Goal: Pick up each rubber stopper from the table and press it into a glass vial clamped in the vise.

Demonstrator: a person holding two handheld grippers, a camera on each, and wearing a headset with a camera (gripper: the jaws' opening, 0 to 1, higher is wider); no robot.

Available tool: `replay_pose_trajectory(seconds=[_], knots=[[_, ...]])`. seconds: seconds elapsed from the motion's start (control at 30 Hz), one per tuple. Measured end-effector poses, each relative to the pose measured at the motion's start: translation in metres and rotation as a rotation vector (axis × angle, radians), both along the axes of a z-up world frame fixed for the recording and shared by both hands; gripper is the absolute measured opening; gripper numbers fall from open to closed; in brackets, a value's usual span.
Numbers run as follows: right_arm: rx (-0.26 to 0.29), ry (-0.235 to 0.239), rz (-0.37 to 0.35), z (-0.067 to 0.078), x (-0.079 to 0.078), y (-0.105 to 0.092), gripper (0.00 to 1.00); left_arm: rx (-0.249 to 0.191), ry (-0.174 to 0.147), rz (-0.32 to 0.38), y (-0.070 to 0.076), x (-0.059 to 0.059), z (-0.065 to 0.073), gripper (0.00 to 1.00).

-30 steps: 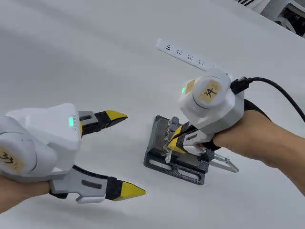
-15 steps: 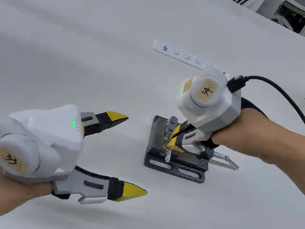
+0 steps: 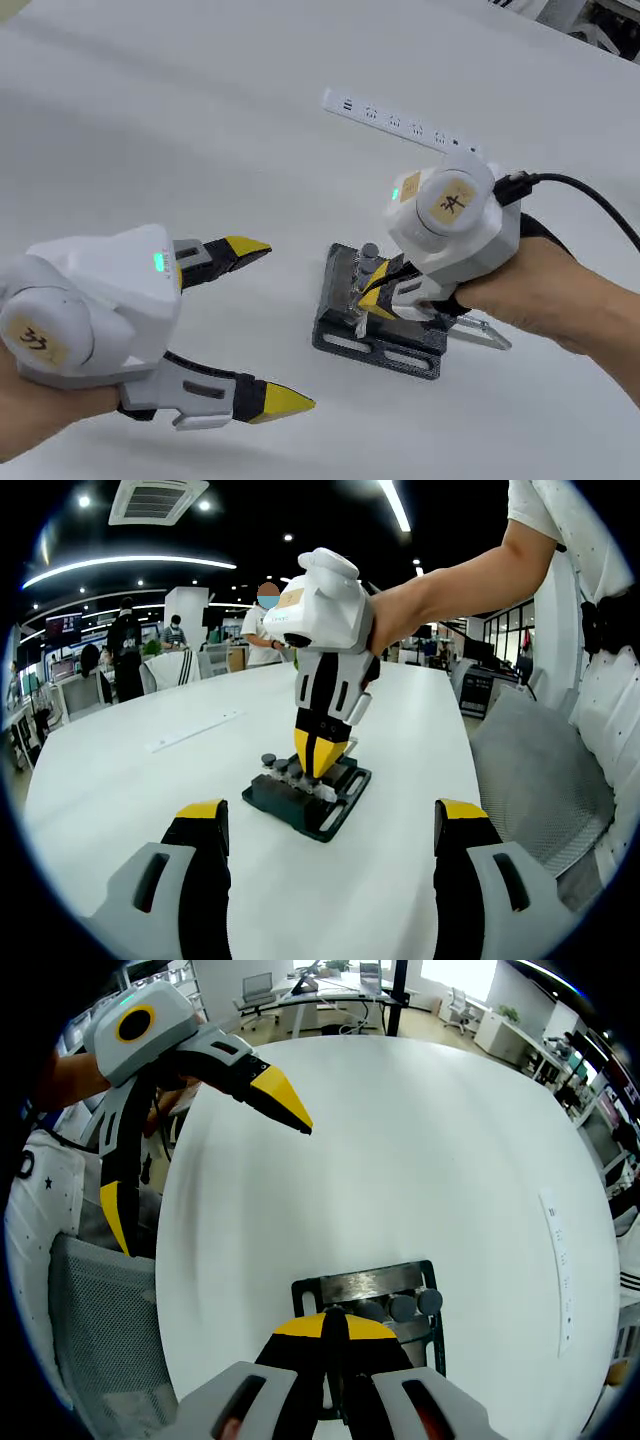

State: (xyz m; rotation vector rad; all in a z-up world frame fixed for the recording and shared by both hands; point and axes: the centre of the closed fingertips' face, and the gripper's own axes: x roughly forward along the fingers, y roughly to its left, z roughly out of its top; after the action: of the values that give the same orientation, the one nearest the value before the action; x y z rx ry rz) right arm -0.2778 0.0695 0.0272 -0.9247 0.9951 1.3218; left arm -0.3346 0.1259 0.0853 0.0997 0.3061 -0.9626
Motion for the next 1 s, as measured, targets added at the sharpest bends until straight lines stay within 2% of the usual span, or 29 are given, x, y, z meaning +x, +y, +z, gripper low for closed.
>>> replay_pose_trajectory(seconds=[0.1, 0.2, 0.27, 0.3, 0.37, 0.4, 0.57, 0.67, 0.83, 1.0], knots=[[0.006, 0.005, -0.006, 0.000, -0.001, 0.000, 0.00, 0.005, -0.003, -0.002, -0.001, -0.002, 0.002, 0.83], [-0.011, -0.019, 0.030, -0.001, -0.002, 0.001, 0.00, 0.003, -0.006, -0.001, -0.001, -0.002, 0.004, 0.83], [-0.019, -0.012, 0.016, -0.002, 0.000, 0.003, 0.00, 0.000, -0.007, 0.003, -0.001, -0.002, 0.005, 0.83], [-0.037, -0.014, 0.049, -0.002, 0.000, 0.002, 0.00, -0.002, -0.008, 0.004, -0.002, -0.003, 0.005, 0.83], [-0.050, -0.004, 0.032, -0.003, 0.001, 0.004, 0.00, -0.003, -0.009, 0.004, -0.002, -0.003, 0.005, 0.83], [-0.069, -0.010, 0.063, -0.002, -0.001, 0.006, 0.00, -0.003, -0.010, 0.004, -0.002, -0.003, 0.006, 0.83], [-0.095, -0.005, 0.069, -0.003, 0.001, 0.004, 0.00, -0.009, -0.020, 0.013, -0.001, -0.001, 0.009, 0.83], [-0.095, 0.011, 0.064, -0.004, 0.002, 0.003, 0.00, -0.009, -0.023, 0.014, 0.000, 0.000, 0.010, 0.83], [-0.102, -0.002, 0.083, -0.004, -0.001, 0.003, 0.00, -0.012, -0.029, 0.019, 0.001, 0.001, 0.012, 0.83], [-0.074, 0.014, 0.031, -0.003, 0.001, 0.002, 0.00, -0.009, -0.029, 0.013, -0.002, -0.001, 0.013, 0.83]])
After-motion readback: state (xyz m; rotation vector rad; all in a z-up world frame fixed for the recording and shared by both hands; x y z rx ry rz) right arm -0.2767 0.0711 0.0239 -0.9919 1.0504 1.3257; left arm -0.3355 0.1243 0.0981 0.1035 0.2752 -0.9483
